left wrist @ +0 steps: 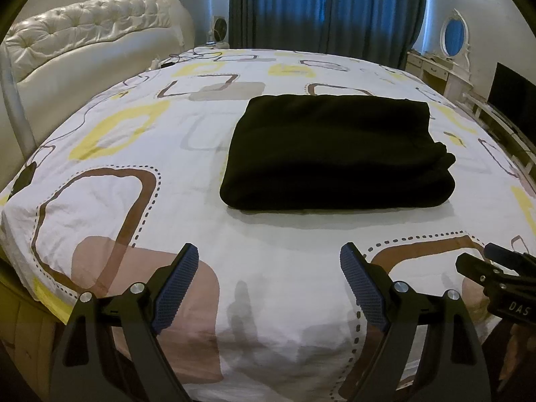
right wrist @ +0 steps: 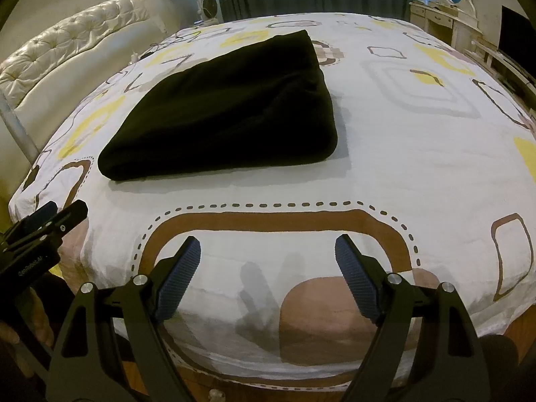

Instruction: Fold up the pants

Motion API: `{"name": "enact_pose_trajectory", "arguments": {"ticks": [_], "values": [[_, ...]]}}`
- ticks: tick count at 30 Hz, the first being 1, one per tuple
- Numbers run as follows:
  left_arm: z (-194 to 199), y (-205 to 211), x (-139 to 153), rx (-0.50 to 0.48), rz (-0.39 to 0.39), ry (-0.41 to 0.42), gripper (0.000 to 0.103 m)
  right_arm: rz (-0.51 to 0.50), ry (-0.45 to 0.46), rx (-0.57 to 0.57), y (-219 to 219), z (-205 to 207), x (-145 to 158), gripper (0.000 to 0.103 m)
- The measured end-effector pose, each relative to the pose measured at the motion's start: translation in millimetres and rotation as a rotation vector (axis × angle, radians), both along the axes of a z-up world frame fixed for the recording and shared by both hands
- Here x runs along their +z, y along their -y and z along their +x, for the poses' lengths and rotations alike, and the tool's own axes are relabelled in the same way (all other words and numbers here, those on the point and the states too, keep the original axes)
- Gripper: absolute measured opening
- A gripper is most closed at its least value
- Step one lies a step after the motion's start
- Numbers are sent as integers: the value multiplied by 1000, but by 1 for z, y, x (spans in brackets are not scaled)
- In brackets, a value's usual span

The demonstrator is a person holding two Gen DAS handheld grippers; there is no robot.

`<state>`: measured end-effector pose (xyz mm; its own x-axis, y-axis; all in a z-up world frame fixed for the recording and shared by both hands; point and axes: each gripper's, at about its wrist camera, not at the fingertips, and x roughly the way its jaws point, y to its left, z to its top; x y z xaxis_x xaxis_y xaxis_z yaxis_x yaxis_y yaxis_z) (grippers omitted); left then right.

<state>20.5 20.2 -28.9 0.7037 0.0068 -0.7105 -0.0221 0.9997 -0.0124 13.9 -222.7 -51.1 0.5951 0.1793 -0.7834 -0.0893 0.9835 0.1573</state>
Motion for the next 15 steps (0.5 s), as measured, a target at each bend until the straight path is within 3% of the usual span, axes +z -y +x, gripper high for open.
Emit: {"name": "enact_pose_trajectory", "arguments": {"ticks": [15], "values": [[0,2,-1,3,-4,-12,86,4,-4,-2,2,-3,-1,83]]}}
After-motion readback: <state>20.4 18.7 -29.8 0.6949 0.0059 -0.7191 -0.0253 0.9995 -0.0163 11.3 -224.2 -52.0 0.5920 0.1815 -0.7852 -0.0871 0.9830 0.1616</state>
